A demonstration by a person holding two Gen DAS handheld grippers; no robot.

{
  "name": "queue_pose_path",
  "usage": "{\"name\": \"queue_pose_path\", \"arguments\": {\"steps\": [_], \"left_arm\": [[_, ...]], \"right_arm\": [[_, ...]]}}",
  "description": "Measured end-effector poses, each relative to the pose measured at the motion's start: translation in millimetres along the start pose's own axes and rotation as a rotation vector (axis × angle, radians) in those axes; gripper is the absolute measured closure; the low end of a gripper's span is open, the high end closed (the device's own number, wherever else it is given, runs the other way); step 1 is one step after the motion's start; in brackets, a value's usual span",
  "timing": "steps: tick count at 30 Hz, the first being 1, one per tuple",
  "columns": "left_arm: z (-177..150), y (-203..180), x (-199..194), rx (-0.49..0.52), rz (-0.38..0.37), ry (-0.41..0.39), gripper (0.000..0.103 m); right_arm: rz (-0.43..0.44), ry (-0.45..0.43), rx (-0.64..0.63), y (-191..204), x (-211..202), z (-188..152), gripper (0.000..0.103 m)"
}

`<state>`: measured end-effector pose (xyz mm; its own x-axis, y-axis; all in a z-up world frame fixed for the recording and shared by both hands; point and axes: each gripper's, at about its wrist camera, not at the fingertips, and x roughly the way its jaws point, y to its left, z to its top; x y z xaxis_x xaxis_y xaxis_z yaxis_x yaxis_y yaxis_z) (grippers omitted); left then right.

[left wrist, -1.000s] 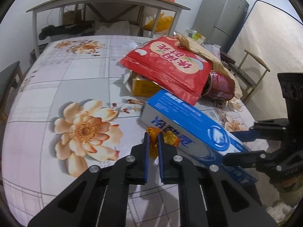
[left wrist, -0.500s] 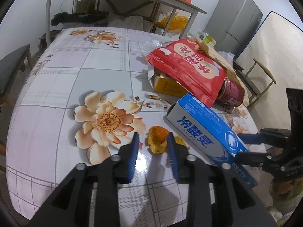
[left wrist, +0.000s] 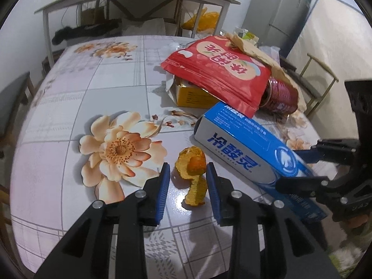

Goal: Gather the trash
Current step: 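Grasp the toothpaste box with the right tool while the left tool grasps the orange peel, then carry the box and peel to the wastebasket and release both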

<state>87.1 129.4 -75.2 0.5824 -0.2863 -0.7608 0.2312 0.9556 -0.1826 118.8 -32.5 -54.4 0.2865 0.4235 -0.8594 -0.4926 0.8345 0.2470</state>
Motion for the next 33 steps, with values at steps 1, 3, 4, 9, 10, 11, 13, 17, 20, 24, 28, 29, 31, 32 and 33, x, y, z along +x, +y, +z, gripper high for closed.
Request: {"name": "queue_pose_path", "arguments": {"steps": [1,3,4,9,10,11,13,17,20,24,28,29,31,32,33], "left_arm": [[-0.2,-2.2,0.6,0.011,0.016,-0.003,0.074],[-0.1,-4.8,1.2,0.022,0.028,-0.005,0.078],[0.0,-5.5,1.6,0.024,0.026,-0.006,0.079],[-0.7,-6.7,2.0,0.018,0.018,-0.010,0.086],[-0.9,-6.1,1.9,0.012,0.013,-0.013,0.087],[-0.9,-5.1,1.5,0.005,0.007,-0.017,0.089],[-0.9,-2.7,1.3,-0.010,-0.001,-0.022,0.091],[-1.7,-0.1,-2.3,-0.019,-0.010,-0.045,0.095],[-0.9,0.3,-7.8,-0.014,0.000,-0.067,0.096],[2.0,1.2,-22.0,-0.013,0.026,-0.105,0.097],[6.4,-2.5,-45.6,-0.002,0.041,-0.148,0.097],[6.9,-4.7,-51.1,0.004,0.041,-0.158,0.097],[11.6,-14.0,-65.5,0.030,0.036,-0.186,0.097],[14.1,-18.5,-71.5,0.042,0.036,-0.199,0.097],[17.4,-26.3,-79.0,0.058,0.029,-0.215,0.097]], "right_arm": [[0.000,0.001,0.001,0.0,0.6,0.2,0.050],[-0.001,0.001,0.003,0.7,1.7,0.3,0.050],[-0.004,0.001,0.003,1.4,2.1,0.2,0.050],[-0.006,0.002,0.005,2.9,3.8,-0.6,0.050],[-0.005,0.001,0.005,3.2,3.0,-0.8,0.050],[-0.005,-0.001,0.004,3.5,2.9,-1.0,0.050],[-0.005,0.002,0.006,3.3,4.3,-1.8,0.052],[-0.002,0.003,0.011,1.9,6.8,-3.5,0.056],[-0.005,-0.010,-0.004,6.7,6.0,-4.8,0.057],[0.006,-0.041,-0.025,13.9,-2.1,-6.9,0.058],[0.035,-0.083,-0.027,15.6,-19.4,-13.1,0.058],[0.060,-0.100,-0.023,15.1,-26.3,-16.4,0.058],[0.118,-0.140,-0.019,13.0,-41.8,-24.2,0.058],[0.127,-0.154,-0.017,11.5,-47.7,-27.5,0.058],[0.129,-0.169,-0.014,10.3,-53.8,-31.4,0.058]]}}
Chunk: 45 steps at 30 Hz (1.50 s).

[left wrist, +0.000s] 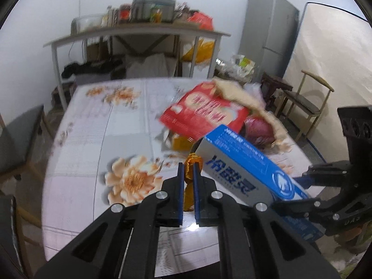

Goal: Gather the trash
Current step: 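Carry the box and peel to the wastebasket and release both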

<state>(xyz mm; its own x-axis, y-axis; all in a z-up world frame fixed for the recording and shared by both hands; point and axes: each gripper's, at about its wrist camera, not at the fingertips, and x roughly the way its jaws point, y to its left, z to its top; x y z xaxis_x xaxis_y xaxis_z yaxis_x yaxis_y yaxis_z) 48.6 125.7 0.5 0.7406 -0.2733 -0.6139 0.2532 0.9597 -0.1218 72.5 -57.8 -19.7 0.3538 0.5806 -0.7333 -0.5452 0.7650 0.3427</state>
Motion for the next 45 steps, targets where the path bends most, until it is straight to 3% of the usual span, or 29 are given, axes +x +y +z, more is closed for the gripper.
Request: {"name": "queue_pose_path", "arguments": {"steps": [6,11,14,19,25,29,30,31,33,35,40,45], "left_arm": [[27.3,-45.6,-7.6,0.073,-0.098,-0.042,0.097],[57.5,-104.1,19.0,0.137,-0.241,-0.027,0.097],[79.5,-152.2,55.3,0.164,-0.369,0.065,0.097],[112.2,-256.6,147.0,0.170,-0.561,0.356,0.097],[111.3,-395.7,251.7,0.279,-0.570,0.581,0.097],[111.9,-461.3,302.3,0.318,-0.565,0.603,0.094],[114.6,-476.4,316.3,0.303,-0.575,0.602,0.089],[116.6,-482.3,324.3,0.289,-0.575,0.595,0.082],[118.1,-488.4,334.2,0.242,-0.547,0.562,0.053],[117.3,-484.6,338.4,0.200,-0.558,0.555,0.051],[114.4,-471.4,331.3,0.226,-0.578,0.556,0.047],[118.6,-444.7,305.6,0.216,-0.601,0.534,0.044]], "right_arm": [[0.008,-0.125,0.115,-28.3,-52.5,-23.7,0.058],[-0.041,-0.260,0.381,-94.3,-110.8,-66.5,0.058],[-0.082,-0.355,0.594,-148.1,-152.0,-107.0,0.058],[-0.105,-0.461,0.954,-230.9,-195.5,-181.9,0.058],[-0.079,-0.474,1.266,-333.7,-202.8,-247.8,0.058],[-0.136,-0.486,1.381,-403.1,-199.1,-254.2,0.055],[-0.163,-0.489,1.394,-421.0,-199.6,-254.3,0.051],[-0.194,-0.487,1.421,-438.4,-200.0,-257.1,0.042],[-0.243,-0.484,1.461,-464.5,-196.3,-260.9,0.039],[-0.293,-0.472,1.507,-474.6,-195.8,-279.5,0.039],[-0.298,-0.463,1.509,-465.0,-179.2,-295.0,0.039],[-0.285,-0.453,1.501,-451.6,-189.3,-305.5,0.040]]}}
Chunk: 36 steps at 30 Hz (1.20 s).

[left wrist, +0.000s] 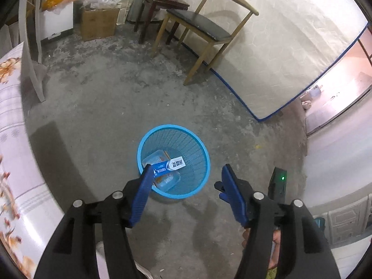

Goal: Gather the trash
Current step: 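Carry the box and peel to the wastebasket and release both, then return both tools to the table near the beige cloth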

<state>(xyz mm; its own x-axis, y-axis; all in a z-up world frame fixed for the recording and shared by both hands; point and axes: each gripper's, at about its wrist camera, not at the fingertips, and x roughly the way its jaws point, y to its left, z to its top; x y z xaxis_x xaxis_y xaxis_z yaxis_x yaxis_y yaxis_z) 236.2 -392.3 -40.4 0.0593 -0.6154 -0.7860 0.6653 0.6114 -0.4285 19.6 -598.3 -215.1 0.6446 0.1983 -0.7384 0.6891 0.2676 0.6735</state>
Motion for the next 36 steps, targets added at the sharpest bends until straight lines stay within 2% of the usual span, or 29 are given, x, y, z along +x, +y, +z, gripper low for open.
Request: {"name": "queue_pose_path", "arguments": {"steps": [4,9,12,16,19,26,31,36], "left_arm": [[-21.9,-0.5,-36.4,0.021,-0.019,-0.021,0.042],[-64.5,5.5,-95.3,0.036,-0.058,-0.071,0.032],[-97.3,15.5,-135.7,0.037,-0.067,-0.127,0.027],[-143.7,33.8,-190.2,0.047,-0.019,-0.244,0.024],[-175.8,53.8,-223.7,0.034,0.055,-0.330,0.022],[-230.1,116.1,-278.0,-0.115,0.189,-0.492,0.022],[-239.2,152.7,-291.0,-0.213,0.194,-0.557,0.023],[-237.1,176.2,-296.3,-0.260,0.182,-0.585,0.044]], "right_arm": [[0.006,-0.012,-0.040,9.4,-21.1,-19.4,0.040],[0.054,-0.023,-0.163,38.9,-56.9,-56.5,0.035],[0.099,-0.004,-0.230,61.1,-67.6,-78.1,0.033],[0.130,0.024,-0.386,110.0,-75.2,-108.4,0.032],[0.173,0.038,-0.498,146.3,-76.1,-129.0,0.028],[0.254,0.120,-0.822,252.9,-39.4,-193.3,0.022],[0.263,0.128,-1.023,317.9,-0.3,-235.6,0.022],[0.239,0.105,-1.198,371.5,39.8,-269.9,0.022]]}}
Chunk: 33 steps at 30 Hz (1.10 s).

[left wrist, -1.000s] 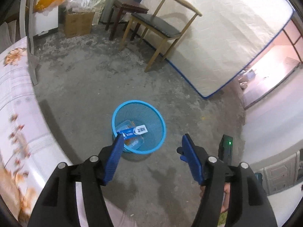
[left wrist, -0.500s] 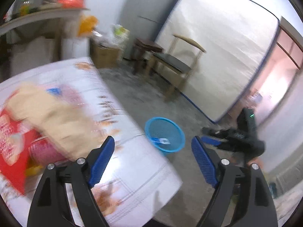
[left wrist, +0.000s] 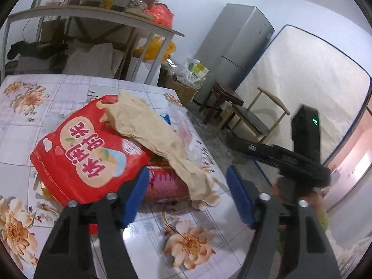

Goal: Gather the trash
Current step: 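Return both tools to the table near the beige cloth, then grasp a small clear plastic wrapper with the right tool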

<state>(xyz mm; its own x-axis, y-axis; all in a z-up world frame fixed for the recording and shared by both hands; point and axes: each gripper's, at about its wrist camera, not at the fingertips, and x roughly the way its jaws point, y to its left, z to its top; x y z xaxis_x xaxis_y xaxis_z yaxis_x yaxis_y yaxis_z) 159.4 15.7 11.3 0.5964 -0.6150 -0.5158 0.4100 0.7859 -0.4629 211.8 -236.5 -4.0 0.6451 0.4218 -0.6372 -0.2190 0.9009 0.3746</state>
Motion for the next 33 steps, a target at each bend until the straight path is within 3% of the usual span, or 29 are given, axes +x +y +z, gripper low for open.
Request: {"name": "queue_pose_path", "arguments": {"steps": [5,8,11,12,14,16,17,26,33], "left_arm": [[4.4,10.1,7.7,-0.010,-0.002,-0.002,0.060],[5.3,13.3,14.6,-0.010,-0.011,0.011,0.069],[4.8,16.4,16.7,-0.014,-0.025,0.020,0.075],[4.7,17.9,17.2,-0.017,-0.031,0.022,0.077],[5.0,19.9,16.6,-0.021,-0.036,0.022,0.078],[3.6,20.0,14.9,-0.019,-0.042,0.018,0.078],[2.6,20.0,14.6,-0.017,-0.041,0.016,0.079],[-5.5,13.8,8.9,0.019,-0.048,0.013,0.079],[-10.4,7.2,4.8,0.040,-0.043,0.027,0.079]], "right_arm": [[-0.059,0.021,-0.148,24.9,48.4,20.0,0.022],[-0.100,0.030,-0.188,30.1,69.2,27.4,0.032],[-0.143,0.048,-0.190,25.3,81.6,29.0,0.053],[-0.152,0.052,-0.181,23.6,83.5,30.0,0.065],[-0.158,0.044,-0.146,17.4,81.6,30.2,0.073],[-0.165,0.016,-0.119,12.6,74.5,31.3,0.093],[-0.168,0.005,-0.098,8.2,71.4,32.7,0.096],[-0.183,-0.184,0.017,-15.4,3.2,34.3,0.100],[-0.103,-0.209,0.107,-27.6,-35.8,23.8,0.100]]}}
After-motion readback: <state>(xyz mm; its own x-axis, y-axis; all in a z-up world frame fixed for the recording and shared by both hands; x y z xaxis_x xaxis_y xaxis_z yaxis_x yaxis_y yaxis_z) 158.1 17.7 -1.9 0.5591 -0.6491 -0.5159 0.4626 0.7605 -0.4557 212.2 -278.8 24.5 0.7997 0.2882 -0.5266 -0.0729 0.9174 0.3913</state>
